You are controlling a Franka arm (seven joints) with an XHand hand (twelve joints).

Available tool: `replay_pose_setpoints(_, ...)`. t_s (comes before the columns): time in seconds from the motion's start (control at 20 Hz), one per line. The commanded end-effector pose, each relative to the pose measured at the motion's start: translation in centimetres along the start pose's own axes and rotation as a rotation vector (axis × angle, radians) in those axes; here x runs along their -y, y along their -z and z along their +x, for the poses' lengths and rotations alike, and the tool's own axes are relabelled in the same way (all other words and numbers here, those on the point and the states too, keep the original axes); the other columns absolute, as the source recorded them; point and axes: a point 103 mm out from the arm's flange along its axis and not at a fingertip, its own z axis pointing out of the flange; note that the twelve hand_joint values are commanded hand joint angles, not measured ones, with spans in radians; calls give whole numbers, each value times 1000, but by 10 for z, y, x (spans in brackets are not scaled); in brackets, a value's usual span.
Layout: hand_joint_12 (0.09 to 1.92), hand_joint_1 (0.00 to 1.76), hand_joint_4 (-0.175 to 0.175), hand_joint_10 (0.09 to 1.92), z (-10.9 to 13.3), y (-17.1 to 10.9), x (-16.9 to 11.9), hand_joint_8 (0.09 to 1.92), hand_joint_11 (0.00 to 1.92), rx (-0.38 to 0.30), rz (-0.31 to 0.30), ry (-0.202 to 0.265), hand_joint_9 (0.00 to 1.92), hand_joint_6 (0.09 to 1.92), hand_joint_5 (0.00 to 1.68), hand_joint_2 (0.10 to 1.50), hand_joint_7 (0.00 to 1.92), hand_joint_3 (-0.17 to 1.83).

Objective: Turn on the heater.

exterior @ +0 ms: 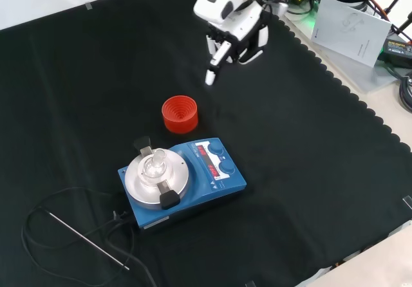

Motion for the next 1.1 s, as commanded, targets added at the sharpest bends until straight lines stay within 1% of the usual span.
replay_pose_setpoints(0.05, 1228, 1549, -57, 1334, 56, -35, -3, 1466, 1219, 64, 89, 109, 1610, 410, 205, 502, 1545, 1247)
replay_pose_setpoints(0.15, 1231, 1548, -57, 1336, 58, -32, 1, 1467, 1219, 67, 82, 104, 1610, 409, 206, 502, 1545, 1249)
replay_pose_setpoints(0.3, 1234, 1548, -57, 1338, 58, -23, 7, 1469, 1218, 57, 69, 80, 1609, 406, 207, 502, 1545, 1251)
replay_pose_setpoints(0.4, 1236, 1548, -57, 1339, 61, -17, 11, 1469, 1218, 60, 61, 81, 1610, 405, 208, 502, 1545, 1251)
replay_pose_setpoints(0.5, 1237, 1547, -57, 1340, 65, -14, 14, 1470, 1218, 66, 62, 82, 1610, 404, 209, 502, 1545, 1252)
replay_pose_setpoints(0.65, 1239, 1547, -57, 1342, 66, -14, 15, 1470, 1218, 65, 73, 69, 1611, 402, 211, 502, 1546, 1253)
replay_pose_setpoints(0.8, 1241, 1547, -57, 1344, 65, -14, 13, 1471, 1219, 47, 90, 52, 1614, 401, 213, 502, 1547, 1254)
replay_pose_setpoints(0.9, 1243, 1547, -57, 1344, 67, -11, 11, 1472, 1220, 35, 91, 44, 1615, 400, 214, 501, 1547, 1255)
replay_pose_setpoints(1.1, 1246, 1546, -57, 1345, 73, -1, 3, 1473, 1220, -6, 57, 38, 1616, 397, 216, 500, 1548, 1257)
